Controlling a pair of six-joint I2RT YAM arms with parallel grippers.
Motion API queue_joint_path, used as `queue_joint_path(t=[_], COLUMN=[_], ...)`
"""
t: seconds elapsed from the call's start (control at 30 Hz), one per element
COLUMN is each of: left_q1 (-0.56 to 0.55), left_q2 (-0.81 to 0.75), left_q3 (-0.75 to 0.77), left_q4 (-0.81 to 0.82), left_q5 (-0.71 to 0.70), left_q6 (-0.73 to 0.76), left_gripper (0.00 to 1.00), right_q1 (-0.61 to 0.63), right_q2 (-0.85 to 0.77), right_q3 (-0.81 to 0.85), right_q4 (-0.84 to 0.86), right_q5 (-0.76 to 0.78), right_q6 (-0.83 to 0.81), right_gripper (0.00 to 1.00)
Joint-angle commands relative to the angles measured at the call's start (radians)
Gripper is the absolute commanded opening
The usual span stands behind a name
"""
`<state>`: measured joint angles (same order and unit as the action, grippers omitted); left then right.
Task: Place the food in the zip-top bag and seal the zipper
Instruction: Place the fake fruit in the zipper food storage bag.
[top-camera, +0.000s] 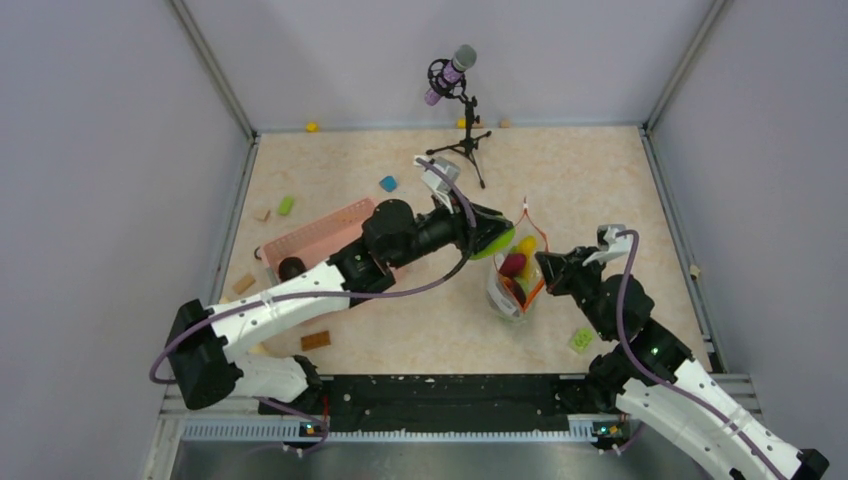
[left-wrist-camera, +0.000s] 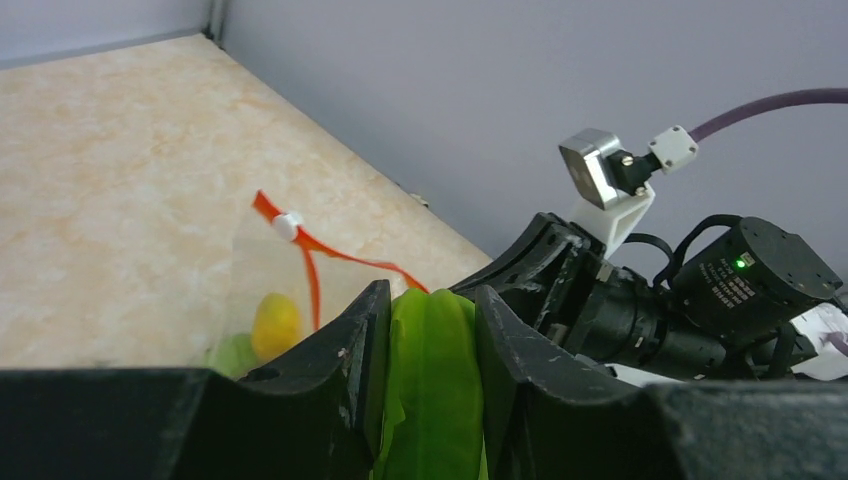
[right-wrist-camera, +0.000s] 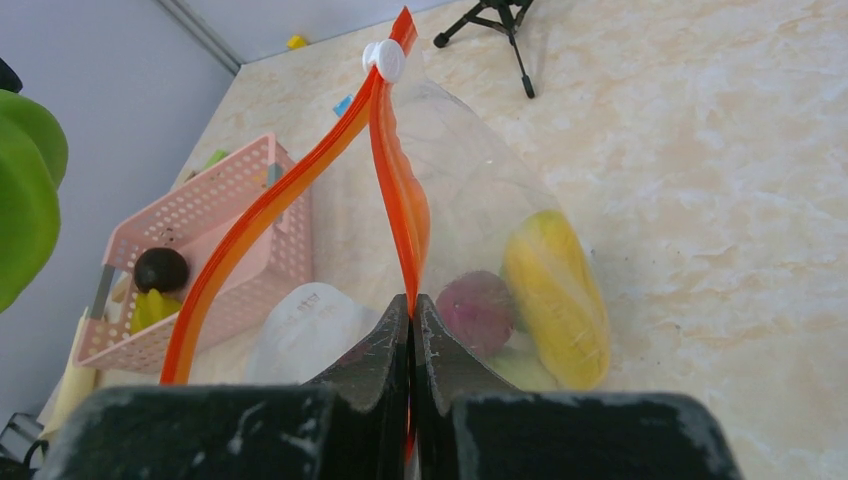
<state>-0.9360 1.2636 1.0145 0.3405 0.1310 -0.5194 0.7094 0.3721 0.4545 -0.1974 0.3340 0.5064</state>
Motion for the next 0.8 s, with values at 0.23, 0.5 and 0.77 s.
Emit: queue_joint_path(t=[0.23,0.5,0.77], left_q1=[-0.113,-0.142,-0.169], left_q2=[0.201,0.276,0.28], left_q3=[0.186,0.189,0.193], left_q4=[0.055,0.025,-0.031], left_q5=[-0.076,-0.24,-0.312], left_q6=[0.066,0.015,0.022], left_gripper=[0.0,0.0,0.56], right_q1=[0.001,0.001,0.001], right_q2=[-0.049,-0.065,-0.069], right_q3=[0.044,0.067,0.097], right_q4=[-0.006,-0.021,-0.062], right_q5=[-0.023,-0.034,-0.044], right_q6=[-0.009,0.003,0.006], right_gripper=[0.0,0.0,0.0])
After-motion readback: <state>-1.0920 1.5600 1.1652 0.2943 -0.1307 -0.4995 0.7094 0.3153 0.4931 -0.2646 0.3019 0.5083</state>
